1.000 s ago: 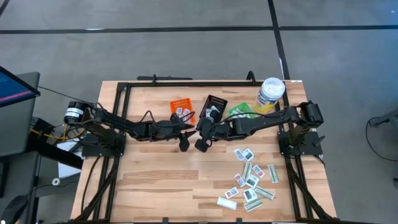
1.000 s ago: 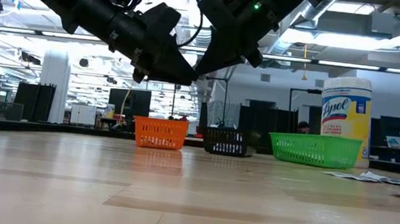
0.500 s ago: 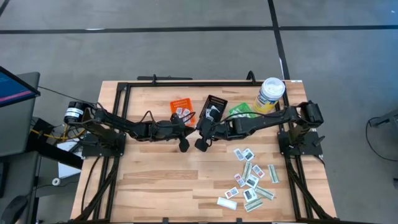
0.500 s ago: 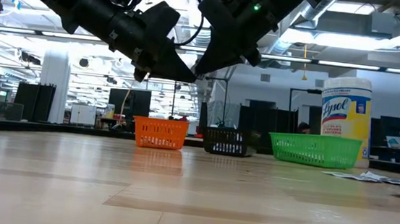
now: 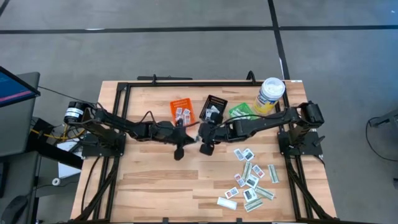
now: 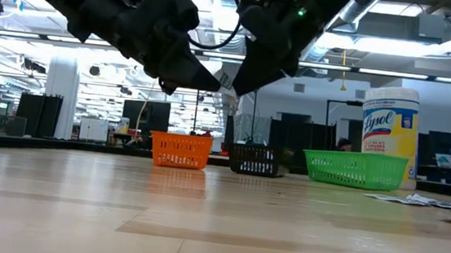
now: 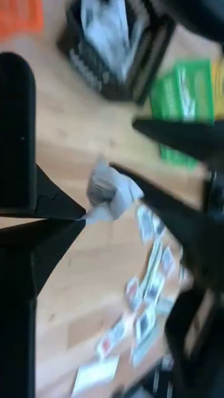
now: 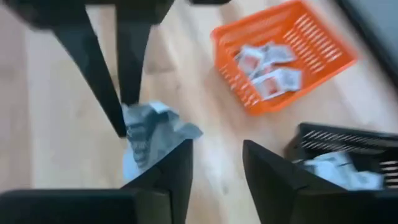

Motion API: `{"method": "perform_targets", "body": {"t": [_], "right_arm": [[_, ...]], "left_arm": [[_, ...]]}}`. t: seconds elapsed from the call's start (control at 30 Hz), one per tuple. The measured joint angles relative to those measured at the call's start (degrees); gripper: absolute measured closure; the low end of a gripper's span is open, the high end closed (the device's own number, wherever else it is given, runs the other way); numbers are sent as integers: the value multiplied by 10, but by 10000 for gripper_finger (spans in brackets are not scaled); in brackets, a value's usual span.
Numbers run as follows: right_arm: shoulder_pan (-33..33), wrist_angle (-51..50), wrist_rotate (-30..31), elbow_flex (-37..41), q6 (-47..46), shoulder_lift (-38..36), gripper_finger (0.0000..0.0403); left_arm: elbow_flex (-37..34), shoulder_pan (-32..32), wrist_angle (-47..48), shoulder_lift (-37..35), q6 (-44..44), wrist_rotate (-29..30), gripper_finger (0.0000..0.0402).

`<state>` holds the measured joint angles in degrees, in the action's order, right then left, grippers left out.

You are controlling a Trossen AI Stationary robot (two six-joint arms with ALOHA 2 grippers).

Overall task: Pick & Place First Aid Supplies
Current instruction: Put the black towelette pack into the black basket

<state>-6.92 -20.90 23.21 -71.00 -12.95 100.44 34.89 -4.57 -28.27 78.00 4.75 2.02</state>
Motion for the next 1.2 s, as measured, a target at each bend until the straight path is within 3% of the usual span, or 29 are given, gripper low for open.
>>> {"method": "perform_targets", "body": {"t": [0.27, 0.5, 0.8, 0.97, 1.2], "right_arm": [[-5, -14, -176, 0, 9, 0, 250], [-16, -12, -185, 0, 62, 0, 254], [-25, -5, -203, 0, 75, 0, 263], [-26, -6, -234, 0, 49, 0, 268], [-25, 6, -234, 0, 24, 0, 270]], "left_arm": [[0, 0, 11, 0, -30, -42, 395], [0, 0, 21, 0, -59, -166, 395], [0, 0, 22, 0, -60, -167, 395], [0, 1, 25, 0, -60, -154, 397], [0, 1, 25, 0, -60, -153, 395]]}}
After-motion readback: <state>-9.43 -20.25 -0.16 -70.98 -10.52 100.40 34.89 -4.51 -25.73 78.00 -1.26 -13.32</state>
